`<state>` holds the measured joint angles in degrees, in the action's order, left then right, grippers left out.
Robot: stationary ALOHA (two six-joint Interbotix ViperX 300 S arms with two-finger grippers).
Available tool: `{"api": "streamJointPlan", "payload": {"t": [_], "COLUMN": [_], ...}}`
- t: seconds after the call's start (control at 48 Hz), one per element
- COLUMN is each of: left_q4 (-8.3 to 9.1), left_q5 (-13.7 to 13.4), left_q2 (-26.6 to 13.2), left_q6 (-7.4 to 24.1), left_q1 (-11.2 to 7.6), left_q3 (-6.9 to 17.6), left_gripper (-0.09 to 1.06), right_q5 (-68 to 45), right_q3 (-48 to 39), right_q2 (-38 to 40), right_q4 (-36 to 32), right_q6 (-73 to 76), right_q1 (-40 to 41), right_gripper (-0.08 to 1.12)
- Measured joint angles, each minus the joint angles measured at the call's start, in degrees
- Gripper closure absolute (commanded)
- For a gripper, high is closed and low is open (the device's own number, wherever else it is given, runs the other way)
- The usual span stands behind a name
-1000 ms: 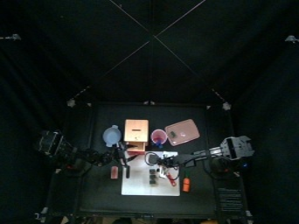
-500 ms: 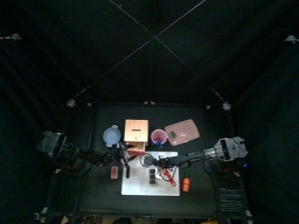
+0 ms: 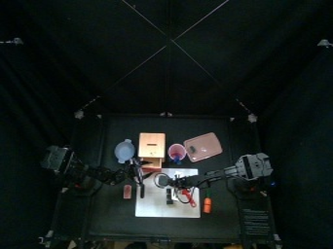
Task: Place sushi on board then cut the sushi with the knife then place the pieces on the plate
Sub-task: Place the 4 sushi pieces on the plate
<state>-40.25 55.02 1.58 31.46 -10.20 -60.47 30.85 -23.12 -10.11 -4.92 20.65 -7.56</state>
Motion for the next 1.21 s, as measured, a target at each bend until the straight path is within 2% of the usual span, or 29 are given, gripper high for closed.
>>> {"api": "streamJointPlan", "payload": {"t": [0.562, 0.688, 0.958, 1.208], "left_q4": [-0.79, -1.23, -2.37, -2.37], "left_q5": [0.0, -0.1, -0.1, -0.2], "left_q2": [0.1, 0.0, 0.1, 0.1], "left_q6": [0.0, 0.0, 0.1, 0.1], "left_q1": [0.0, 0.0, 0.0, 0.0], "left_q3": [-0.1, 0.0, -0.1, -0.4], "left_gripper": [0.1, 0.1, 0.1, 0.1], "right_q5": [0.1, 0.1, 0.0, 1.1], "right_q3": [0.2, 0.2, 0.2, -2.5], "right_q2": [-1.8, -1.8, -1.8, 1.3], "right_q4": [-0.5, -0.8, -0.7, -0.4], "right_q6": [-0.1, -0.1, -0.1, 1.1], "right_q1": [0.2, 0.3, 0.4, 1.7], "right_gripper": [0.28, 0.32, 0.5, 0.51]}}
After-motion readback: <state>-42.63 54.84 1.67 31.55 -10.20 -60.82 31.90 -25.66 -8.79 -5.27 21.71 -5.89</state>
